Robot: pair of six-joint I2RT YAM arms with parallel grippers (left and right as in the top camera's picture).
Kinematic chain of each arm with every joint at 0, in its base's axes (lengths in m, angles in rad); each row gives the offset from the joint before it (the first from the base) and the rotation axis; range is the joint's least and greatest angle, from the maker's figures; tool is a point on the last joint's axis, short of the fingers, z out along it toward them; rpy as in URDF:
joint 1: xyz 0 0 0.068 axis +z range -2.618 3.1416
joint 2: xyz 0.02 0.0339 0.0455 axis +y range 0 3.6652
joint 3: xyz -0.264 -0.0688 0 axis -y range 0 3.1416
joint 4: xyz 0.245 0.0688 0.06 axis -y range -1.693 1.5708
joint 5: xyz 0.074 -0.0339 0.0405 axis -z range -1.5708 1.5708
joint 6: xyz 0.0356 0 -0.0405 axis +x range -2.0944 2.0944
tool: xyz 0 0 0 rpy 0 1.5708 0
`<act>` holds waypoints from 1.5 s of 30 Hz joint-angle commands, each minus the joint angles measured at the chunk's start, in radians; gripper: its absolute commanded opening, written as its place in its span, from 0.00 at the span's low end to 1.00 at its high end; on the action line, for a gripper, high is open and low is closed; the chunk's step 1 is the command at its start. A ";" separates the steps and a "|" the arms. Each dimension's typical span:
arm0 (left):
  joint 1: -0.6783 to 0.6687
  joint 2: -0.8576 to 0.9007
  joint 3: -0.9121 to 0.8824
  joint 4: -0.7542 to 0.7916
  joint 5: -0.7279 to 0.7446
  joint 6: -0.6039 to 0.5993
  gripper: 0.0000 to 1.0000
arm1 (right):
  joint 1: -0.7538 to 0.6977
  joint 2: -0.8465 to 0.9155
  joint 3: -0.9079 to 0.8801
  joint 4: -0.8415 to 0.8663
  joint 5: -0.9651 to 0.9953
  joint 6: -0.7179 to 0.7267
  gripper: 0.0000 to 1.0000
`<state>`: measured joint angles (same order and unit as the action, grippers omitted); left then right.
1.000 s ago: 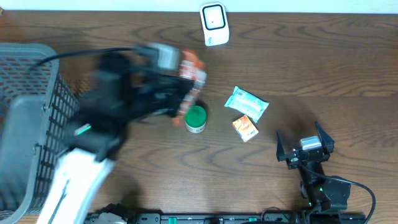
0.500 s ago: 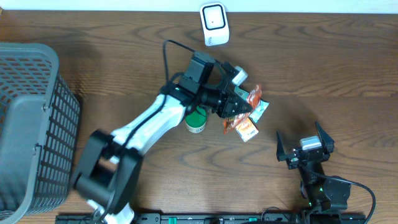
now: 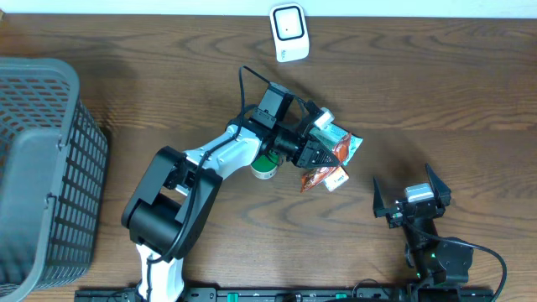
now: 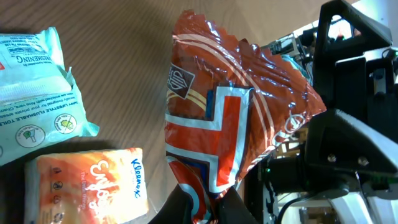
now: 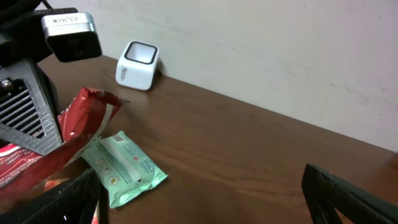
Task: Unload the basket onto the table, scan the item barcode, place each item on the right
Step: 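Release the snack bar and retract the left arm to the basket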
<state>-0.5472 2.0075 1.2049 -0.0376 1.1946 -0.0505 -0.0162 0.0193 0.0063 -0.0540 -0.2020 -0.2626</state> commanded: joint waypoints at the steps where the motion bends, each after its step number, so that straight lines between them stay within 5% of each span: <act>1: 0.025 0.018 0.008 0.005 0.027 0.058 0.40 | 0.002 -0.001 0.000 -0.004 0.002 0.007 0.99; 2: 0.035 0.018 0.008 0.021 0.015 0.052 0.73 | 0.002 -0.001 0.000 -0.004 0.002 0.007 0.99; 3: 0.045 0.018 0.009 0.029 -0.011 0.020 0.84 | 0.002 -0.001 0.000 -0.004 0.002 0.007 0.99; 7: 0.098 -0.035 0.025 0.031 -0.225 -0.151 0.84 | 0.002 -0.001 0.000 -0.004 0.002 0.007 0.99; 13: 0.111 -0.280 0.035 0.012 -0.451 -0.146 0.85 | 0.002 -0.001 0.000 -0.004 0.002 0.007 0.99; 24: 0.035 -0.905 0.039 -0.047 -1.172 -0.071 0.85 | 0.002 -0.001 0.000 -0.004 0.002 0.007 0.99; 32: 0.035 -1.182 0.069 0.035 -1.613 0.211 0.85 | 0.002 -0.001 0.000 -0.004 0.002 0.007 0.99; 41: 0.035 -1.203 0.170 0.035 -2.000 0.511 0.85 | 0.003 -0.001 0.000 0.005 -0.025 0.011 0.99; 45: 0.036 -1.195 0.169 -0.034 -2.155 0.525 0.85 | 0.003 -0.001 0.000 0.128 -0.120 0.109 0.99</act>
<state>-0.5125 0.7967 1.3697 -0.0299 -0.7559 0.3851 -0.0162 0.0204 0.0063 0.0036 -0.2295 -0.2455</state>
